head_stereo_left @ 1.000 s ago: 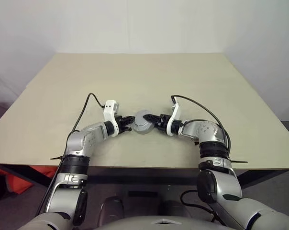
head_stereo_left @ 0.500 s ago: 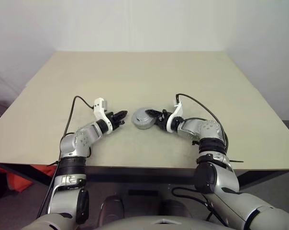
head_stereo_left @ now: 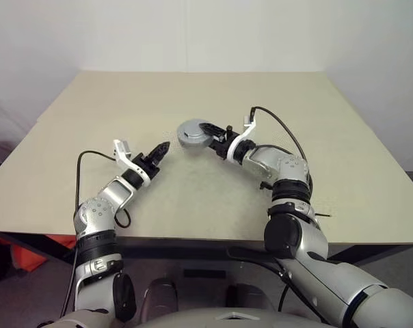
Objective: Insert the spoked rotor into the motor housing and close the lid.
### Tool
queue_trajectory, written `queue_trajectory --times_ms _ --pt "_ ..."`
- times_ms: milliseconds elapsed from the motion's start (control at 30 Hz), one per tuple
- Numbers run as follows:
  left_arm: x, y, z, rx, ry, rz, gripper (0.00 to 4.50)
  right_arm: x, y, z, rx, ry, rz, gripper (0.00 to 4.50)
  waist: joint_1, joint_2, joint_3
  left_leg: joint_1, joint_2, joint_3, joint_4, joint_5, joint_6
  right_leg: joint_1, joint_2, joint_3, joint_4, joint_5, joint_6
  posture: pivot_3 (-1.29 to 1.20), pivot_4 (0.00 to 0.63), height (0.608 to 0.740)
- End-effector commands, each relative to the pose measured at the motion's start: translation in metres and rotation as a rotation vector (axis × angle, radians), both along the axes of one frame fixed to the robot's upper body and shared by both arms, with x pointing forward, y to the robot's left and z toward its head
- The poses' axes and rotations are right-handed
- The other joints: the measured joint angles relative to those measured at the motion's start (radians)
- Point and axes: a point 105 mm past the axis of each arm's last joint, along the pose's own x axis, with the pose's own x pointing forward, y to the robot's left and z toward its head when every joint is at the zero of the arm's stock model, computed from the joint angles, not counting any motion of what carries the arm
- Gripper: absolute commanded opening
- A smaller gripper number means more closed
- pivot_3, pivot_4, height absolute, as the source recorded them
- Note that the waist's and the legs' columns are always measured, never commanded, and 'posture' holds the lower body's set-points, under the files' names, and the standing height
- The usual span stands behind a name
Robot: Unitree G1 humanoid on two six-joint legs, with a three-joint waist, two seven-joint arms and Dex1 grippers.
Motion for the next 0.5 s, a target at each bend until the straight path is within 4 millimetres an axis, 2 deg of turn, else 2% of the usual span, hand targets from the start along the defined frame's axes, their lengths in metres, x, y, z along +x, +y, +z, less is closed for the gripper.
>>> queue_trajectory --times_ms 33,167,333,500 --pt "-0.003 -0.001 0.018 -0.065 -0.054 -0.012 3.04 0.0 0.007 0.03 0.05 -0.092 0.044 2.12 0.0 0.0 0.0 0.0 0.0 0.0 0.0 0.0 0.0 0.0 0.0 0.0 0.0 0.0 0.0 0.0 0.0 0.74" --pt "-0.004 -0.008 0.019 -0.139 -0.031 -0.051 4.48 -0.008 0.013 0.034 0.046 -0.108 0.092 2.12 0.0 0.0 0.0 0.0 0.0 0.0 0.0 0.0 0.0 0.0 0.0 0.0 0.0 0.0 0.001 0.0 0.0 0.74" --pt "-0.003 -0.019 0.025 -0.32 -0.003 -0.125 4.48 -0.018 0.022 0.04 0.055 -0.138 0.153 2.12 0.001 0.0 0.0 0.0 0.0 0.0 0.0 0.0 0.0 0.0 0.0 0.0 0.0 0.002 0.003 0.0 0.0 0.74" --pt "0.008 -0.033 0.023 -0.371 0.026 -0.155 4.48 -0.027 0.03 0.038 0.04 -0.15 0.185 2.12 0.006 -0.001 0.0 0.001 0.0 -0.001 0.001 0.0 -0.001 0.001 0.0 0.0 0.0 0.002 0.004 0.0 0.0 0.74"
